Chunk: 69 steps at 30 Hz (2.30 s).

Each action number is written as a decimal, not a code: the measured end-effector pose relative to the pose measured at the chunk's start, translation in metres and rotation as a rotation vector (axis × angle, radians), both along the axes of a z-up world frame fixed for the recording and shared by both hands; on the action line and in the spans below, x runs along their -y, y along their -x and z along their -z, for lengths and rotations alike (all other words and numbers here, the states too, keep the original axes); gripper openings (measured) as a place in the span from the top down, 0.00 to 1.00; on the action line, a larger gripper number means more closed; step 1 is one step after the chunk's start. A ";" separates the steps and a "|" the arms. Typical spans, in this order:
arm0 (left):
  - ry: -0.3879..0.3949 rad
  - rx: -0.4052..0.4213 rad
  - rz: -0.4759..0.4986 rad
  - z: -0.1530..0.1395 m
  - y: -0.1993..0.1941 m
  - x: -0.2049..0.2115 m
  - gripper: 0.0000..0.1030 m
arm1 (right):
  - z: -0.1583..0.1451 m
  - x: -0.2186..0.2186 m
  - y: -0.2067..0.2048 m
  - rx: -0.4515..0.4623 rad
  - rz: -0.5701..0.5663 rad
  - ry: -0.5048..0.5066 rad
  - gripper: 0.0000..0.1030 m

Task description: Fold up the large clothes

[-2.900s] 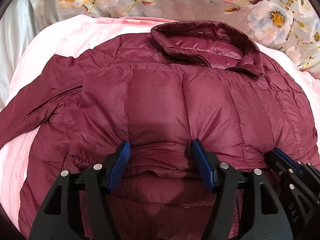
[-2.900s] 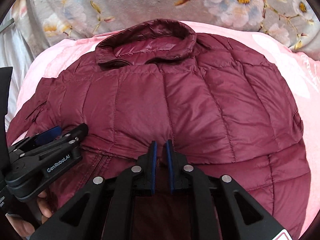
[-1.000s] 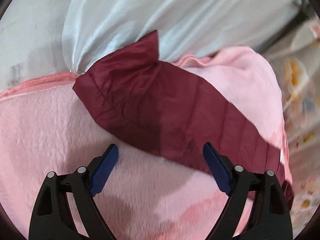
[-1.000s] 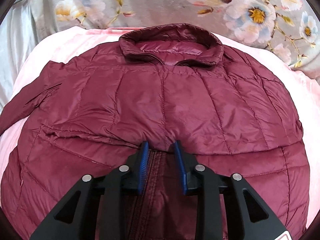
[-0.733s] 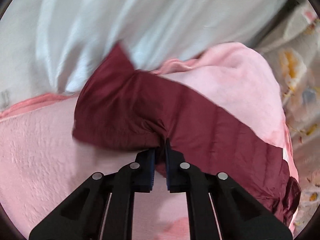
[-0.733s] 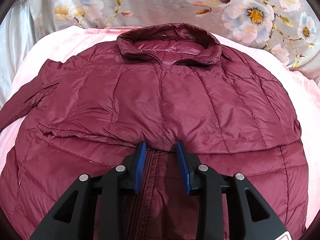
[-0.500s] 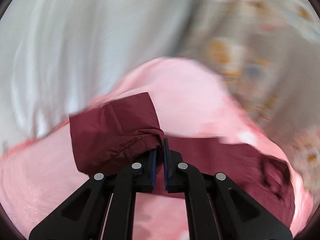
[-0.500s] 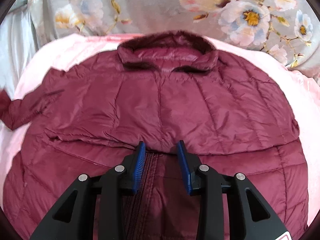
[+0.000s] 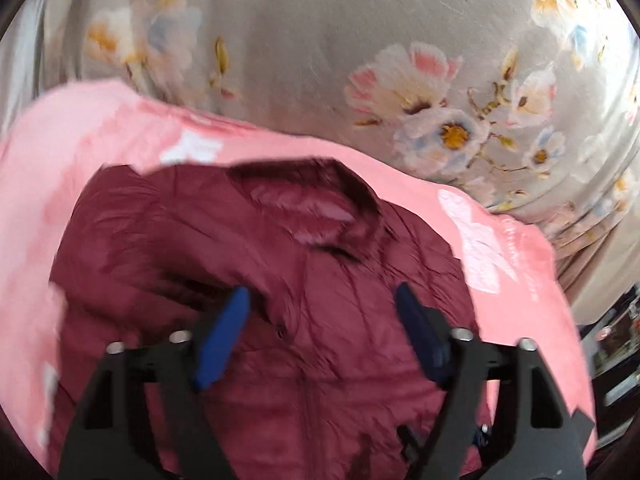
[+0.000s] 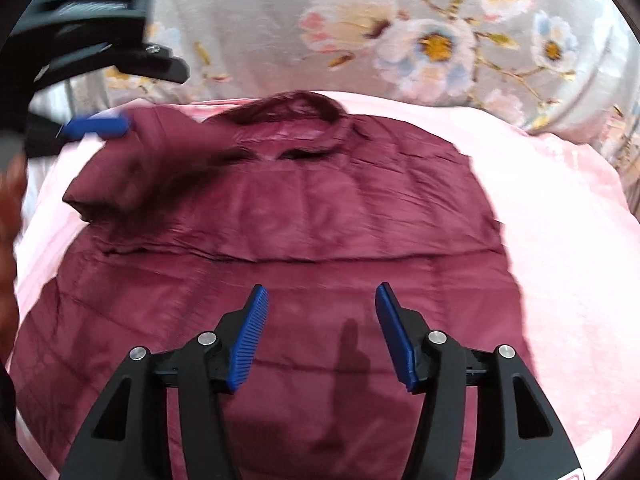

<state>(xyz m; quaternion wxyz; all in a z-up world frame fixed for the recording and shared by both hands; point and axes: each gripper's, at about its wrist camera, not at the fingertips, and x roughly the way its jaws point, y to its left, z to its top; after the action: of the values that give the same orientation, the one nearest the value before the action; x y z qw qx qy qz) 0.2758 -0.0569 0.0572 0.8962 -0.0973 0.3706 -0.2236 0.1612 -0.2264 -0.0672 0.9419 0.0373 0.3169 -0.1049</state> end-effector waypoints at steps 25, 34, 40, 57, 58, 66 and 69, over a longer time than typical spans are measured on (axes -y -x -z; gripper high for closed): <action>-0.179 -0.233 -0.368 0.116 0.021 -0.163 0.16 | -0.006 -0.062 -0.115 -0.029 -0.119 0.057 0.35; -0.127 -0.254 -0.360 0.109 0.019 -0.165 0.15 | 0.009 0.091 -0.071 0.003 0.186 -0.298 0.34; 0.103 -0.300 -0.342 0.078 -0.017 -0.176 0.15 | 0.006 0.105 -0.070 0.028 0.133 -0.397 0.33; 0.264 -0.414 -0.453 0.108 -0.107 -0.181 0.22 | -0.037 0.109 -0.058 0.178 0.009 -0.451 0.95; 0.253 -0.409 -0.456 0.108 -0.108 -0.179 0.23 | -0.038 0.109 -0.055 0.172 0.028 -0.406 0.95; 0.138 -0.353 -0.455 0.096 -0.104 -0.164 0.86 | -0.015 0.119 -0.063 0.074 0.077 -0.351 0.95; 0.153 -0.306 -0.460 0.082 -0.098 -0.171 0.90 | -0.021 0.118 -0.061 0.092 0.059 -0.337 0.95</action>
<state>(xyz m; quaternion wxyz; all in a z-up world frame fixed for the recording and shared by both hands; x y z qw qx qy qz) 0.3738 0.1139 -0.0251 0.8470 -0.2789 0.4518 -0.0247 0.2220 -0.3441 -0.0463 0.9323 0.2087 0.2854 -0.0758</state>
